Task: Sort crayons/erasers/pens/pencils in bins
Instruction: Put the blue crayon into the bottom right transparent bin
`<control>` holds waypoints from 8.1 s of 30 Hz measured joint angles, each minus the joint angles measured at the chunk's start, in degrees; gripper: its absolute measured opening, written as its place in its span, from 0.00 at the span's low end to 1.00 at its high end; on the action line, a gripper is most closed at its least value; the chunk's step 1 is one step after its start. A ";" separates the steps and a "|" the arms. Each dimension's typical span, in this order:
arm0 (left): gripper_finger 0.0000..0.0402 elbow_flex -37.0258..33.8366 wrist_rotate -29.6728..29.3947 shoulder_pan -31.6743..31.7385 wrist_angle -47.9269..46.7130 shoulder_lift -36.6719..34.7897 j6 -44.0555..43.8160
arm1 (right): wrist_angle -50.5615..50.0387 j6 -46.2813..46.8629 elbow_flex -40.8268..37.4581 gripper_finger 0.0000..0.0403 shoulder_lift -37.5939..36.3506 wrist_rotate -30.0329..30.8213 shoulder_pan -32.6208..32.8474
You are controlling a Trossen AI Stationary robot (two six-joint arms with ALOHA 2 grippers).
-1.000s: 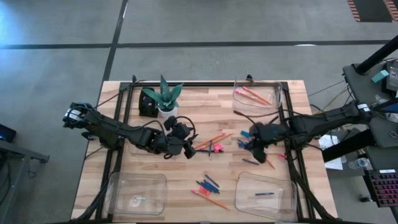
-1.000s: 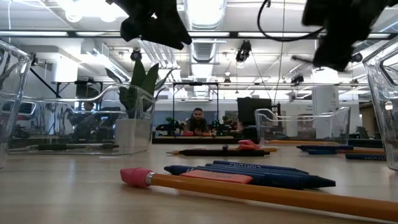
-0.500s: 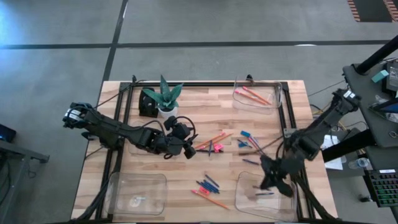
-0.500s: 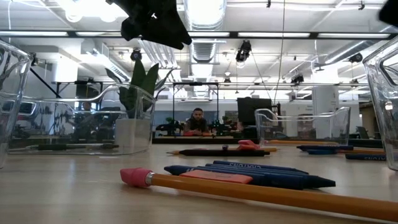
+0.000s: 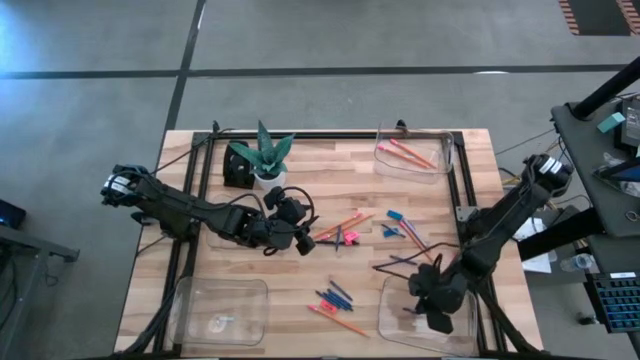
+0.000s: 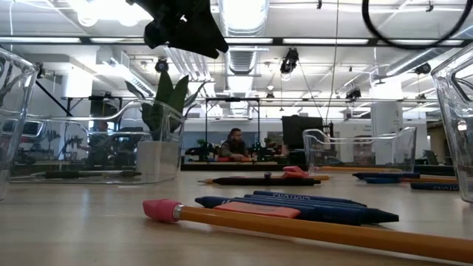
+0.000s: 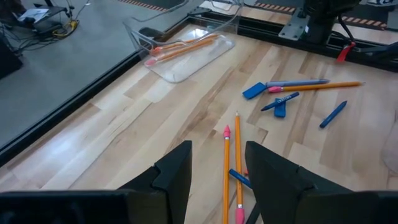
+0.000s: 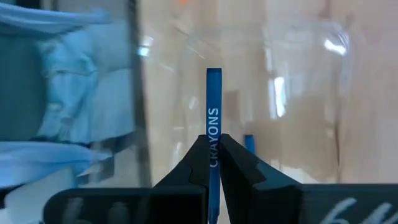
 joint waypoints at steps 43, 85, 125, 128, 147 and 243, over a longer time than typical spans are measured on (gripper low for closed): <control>0.34 -1.27 1.58 -0.02 -0.08 0.00 0.05 | -28.73 -12.59 1.62 0.29 -6.82 7.30 -32.66; 0.34 -3.61 1.59 -0.02 -0.14 0.00 0.07 | -16.42 -25.24 0.55 0.04 14.12 -2.91 -32.59; 0.34 -3.39 1.58 0.00 0.19 0.00 0.00 | -20.10 -21.39 12.04 0.03 -8.16 9.56 -10.40; 0.34 -3.39 1.58 -0.02 0.22 0.00 -0.01 | -21.04 -20.16 14.19 0.03 -5.11 9.44 -6.34; 0.34 -3.39 1.84 -0.02 3.20 0.00 -0.17 | -16.26 -12.24 15.63 0.03 10.67 1.70 1.16; 0.34 -3.56 2.61 0.07 3.16 -0.04 -1.49 | -21.52 -23.82 2.80 0.31 9.33 14.53 -43.56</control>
